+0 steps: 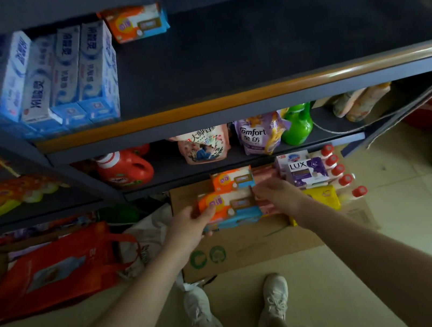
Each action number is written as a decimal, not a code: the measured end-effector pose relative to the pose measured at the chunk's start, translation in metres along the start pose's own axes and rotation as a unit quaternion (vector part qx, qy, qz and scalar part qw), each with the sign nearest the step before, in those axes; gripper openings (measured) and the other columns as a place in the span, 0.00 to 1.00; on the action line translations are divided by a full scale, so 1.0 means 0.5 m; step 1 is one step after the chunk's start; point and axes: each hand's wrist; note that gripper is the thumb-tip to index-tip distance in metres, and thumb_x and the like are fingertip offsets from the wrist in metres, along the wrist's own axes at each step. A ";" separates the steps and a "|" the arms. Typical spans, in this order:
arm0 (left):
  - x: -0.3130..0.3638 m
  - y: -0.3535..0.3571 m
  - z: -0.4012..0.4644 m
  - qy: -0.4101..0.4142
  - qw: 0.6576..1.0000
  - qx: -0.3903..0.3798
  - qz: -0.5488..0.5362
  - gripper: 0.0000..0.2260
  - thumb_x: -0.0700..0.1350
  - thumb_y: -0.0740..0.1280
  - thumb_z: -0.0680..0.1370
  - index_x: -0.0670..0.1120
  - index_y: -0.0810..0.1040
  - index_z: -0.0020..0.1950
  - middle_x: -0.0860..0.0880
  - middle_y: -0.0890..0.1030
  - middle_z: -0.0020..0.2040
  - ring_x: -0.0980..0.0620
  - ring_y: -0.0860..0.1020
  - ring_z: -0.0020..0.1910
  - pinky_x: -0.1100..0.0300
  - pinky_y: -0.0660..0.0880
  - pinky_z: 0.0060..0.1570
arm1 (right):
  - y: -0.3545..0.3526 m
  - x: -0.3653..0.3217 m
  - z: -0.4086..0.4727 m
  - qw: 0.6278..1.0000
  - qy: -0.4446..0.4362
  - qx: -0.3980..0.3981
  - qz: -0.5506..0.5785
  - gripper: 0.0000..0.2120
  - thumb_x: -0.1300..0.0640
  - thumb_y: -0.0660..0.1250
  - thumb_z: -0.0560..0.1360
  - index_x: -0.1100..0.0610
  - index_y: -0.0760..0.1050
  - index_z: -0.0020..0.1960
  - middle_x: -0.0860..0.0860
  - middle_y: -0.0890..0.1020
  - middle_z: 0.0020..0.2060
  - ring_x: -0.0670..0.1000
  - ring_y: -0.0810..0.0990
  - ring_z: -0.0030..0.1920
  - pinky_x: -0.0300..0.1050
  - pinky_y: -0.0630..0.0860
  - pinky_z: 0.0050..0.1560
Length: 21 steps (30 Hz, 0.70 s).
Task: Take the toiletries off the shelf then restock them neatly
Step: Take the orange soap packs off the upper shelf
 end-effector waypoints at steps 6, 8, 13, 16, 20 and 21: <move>-0.061 0.064 0.143 -0.033 0.999 0.023 0.003 0.15 0.53 0.63 0.78 0.44 0.74 0.56 0.48 0.79 0.44 0.50 0.76 0.38 0.58 0.71 0.37 | -0.038 0.053 0.112 0.992 -0.013 0.060 -0.111 0.16 0.49 0.67 0.67 0.53 0.74 0.52 0.53 0.82 0.47 0.54 0.81 0.45 0.54 0.80 0.47; -0.085 0.090 0.177 -0.046 0.999 0.022 -0.018 0.17 0.52 0.63 0.78 0.43 0.72 0.60 0.46 0.78 0.49 0.51 0.75 0.39 0.62 0.70 0.33 | -0.051 0.061 0.143 0.989 -0.025 0.071 -0.130 0.17 0.48 0.66 0.67 0.52 0.72 0.54 0.53 0.82 0.47 0.55 0.81 0.45 0.54 0.80 0.46; -0.133 0.131 0.224 -0.070 0.997 0.030 -0.020 0.18 0.54 0.60 0.79 0.44 0.71 0.63 0.49 0.77 0.48 0.53 0.76 0.40 0.64 0.70 0.33 | -0.065 0.062 0.169 0.979 -0.045 0.037 -0.194 0.10 0.52 0.64 0.73 0.51 0.73 0.54 0.55 0.82 0.45 0.56 0.81 0.46 0.57 0.78 0.50; -0.145 0.137 0.239 -0.047 0.996 0.054 0.061 0.18 0.56 0.58 0.79 0.44 0.73 0.60 0.48 0.79 0.47 0.52 0.77 0.40 0.62 0.71 0.33 | -0.066 0.068 0.174 0.974 -0.046 0.020 -0.221 0.04 0.55 0.64 0.75 0.48 0.73 0.50 0.52 0.82 0.44 0.53 0.81 0.45 0.49 0.78 0.46; -0.149 0.134 0.253 -0.020 0.984 0.035 0.174 0.18 0.55 0.57 0.80 0.43 0.74 0.59 0.45 0.79 0.52 0.48 0.78 0.46 0.61 0.71 0.35 | -0.062 0.062 0.170 0.967 -0.062 0.000 -0.248 0.05 0.55 0.64 0.76 0.49 0.74 0.51 0.51 0.81 0.46 0.53 0.81 0.48 0.50 0.79 0.50; -0.148 0.131 0.253 -0.021 0.983 0.023 0.183 0.17 0.54 0.58 0.80 0.43 0.74 0.59 0.46 0.79 0.52 0.49 0.78 0.45 0.61 0.70 0.35 | -0.061 0.056 0.166 0.965 -0.065 -0.004 -0.253 0.06 0.56 0.64 0.75 0.50 0.75 0.52 0.52 0.81 0.47 0.54 0.81 0.49 0.51 0.78 0.51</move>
Point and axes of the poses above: each hand's wrist, its own z-axis towards the middle knuckle, its own y-axis out of the palm, x = y × z
